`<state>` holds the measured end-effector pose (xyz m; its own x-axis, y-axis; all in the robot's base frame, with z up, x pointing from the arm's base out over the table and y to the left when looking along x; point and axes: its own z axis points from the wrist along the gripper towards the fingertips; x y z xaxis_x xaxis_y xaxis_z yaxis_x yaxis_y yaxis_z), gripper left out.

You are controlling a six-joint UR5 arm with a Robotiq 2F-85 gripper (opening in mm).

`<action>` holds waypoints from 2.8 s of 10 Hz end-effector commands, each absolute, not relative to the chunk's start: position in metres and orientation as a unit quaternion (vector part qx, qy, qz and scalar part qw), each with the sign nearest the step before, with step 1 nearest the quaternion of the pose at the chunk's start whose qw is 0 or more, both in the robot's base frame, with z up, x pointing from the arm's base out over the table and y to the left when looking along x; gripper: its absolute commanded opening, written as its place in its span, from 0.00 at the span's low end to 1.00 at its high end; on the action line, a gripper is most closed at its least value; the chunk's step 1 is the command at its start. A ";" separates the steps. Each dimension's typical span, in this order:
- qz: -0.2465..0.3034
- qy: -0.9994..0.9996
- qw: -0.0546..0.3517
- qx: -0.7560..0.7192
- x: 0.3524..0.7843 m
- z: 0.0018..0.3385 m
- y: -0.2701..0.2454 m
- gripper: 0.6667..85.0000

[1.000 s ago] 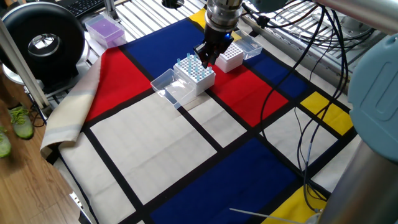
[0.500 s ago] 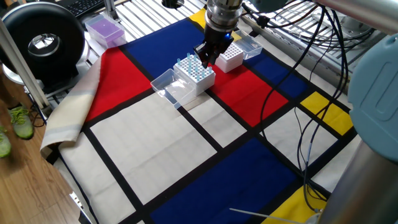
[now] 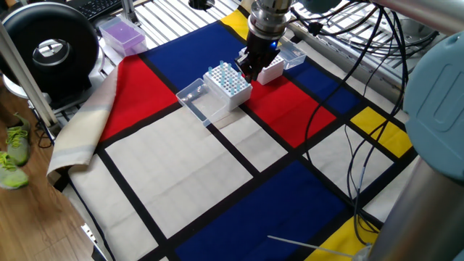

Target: Transfer all medium pipette tips from one holder to another

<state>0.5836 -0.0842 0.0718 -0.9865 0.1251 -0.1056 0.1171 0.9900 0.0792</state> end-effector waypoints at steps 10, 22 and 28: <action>0.007 0.997 0.040 0.070 0.575 0.072 -0.100 0.25; 0.006 0.997 0.040 0.067 0.575 0.072 -0.101 0.24; 0.007 0.997 0.044 0.071 0.580 0.074 -0.101 0.23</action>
